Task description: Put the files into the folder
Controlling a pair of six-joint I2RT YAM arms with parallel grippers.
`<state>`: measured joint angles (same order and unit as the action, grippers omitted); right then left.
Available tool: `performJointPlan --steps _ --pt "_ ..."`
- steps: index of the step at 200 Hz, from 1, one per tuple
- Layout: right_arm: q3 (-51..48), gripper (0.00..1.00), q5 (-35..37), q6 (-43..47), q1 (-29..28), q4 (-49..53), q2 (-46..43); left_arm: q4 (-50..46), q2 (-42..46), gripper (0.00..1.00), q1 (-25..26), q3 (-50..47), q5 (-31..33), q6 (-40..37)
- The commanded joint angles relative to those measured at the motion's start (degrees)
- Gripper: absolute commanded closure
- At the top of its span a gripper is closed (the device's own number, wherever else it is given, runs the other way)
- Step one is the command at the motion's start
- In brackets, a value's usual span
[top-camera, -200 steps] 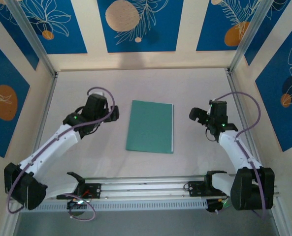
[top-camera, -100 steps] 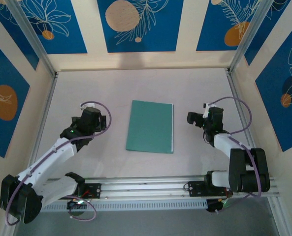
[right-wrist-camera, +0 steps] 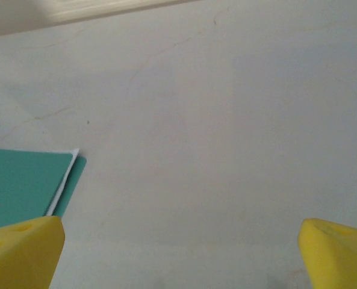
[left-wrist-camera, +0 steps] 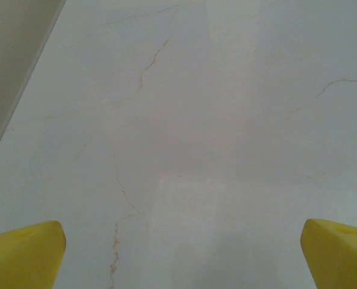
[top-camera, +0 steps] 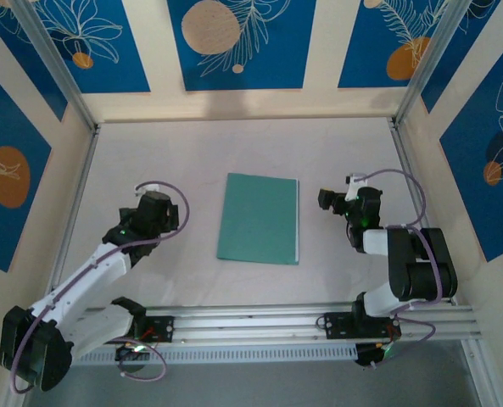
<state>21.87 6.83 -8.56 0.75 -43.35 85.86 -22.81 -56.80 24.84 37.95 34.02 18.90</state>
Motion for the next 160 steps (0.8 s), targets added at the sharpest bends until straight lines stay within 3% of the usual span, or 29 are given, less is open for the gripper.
performJointPlan --steps 1,26,50,93,142,160 --pt "0.0 0.01 -0.1 1.5 -0.4 -6.5 1.1 2.3 0.7 0.0 -1.1 -1.4 1.4 -1.5" --pt "1.6 0.01 1.9 2.0 -1.5 -3.3 1.4 9.1 0.8 0.0 -1.6 -4.5 1.3 -3.6" --pt "1.5 0.01 1.9 2.1 -1.5 -3.7 1.3 22.5 -0.9 0.0 -3.8 -8.7 0.1 -9.1" --pt "1.4 0.01 1.9 2.1 -1.5 -3.8 1.3 32.9 -14.0 0.0 -10.4 -5.7 -8.1 -17.8" --pt "1.4 0.01 1.8 2.2 -1.5 -3.7 1.3 55.2 -25.2 0.0 -15.0 -10.1 -11.9 -18.1" --pt "1.4 0.01 1.9 2.1 -1.5 -3.7 1.3 56.3 -26.8 0.0 -15.3 -9.2 -14.0 -20.5"
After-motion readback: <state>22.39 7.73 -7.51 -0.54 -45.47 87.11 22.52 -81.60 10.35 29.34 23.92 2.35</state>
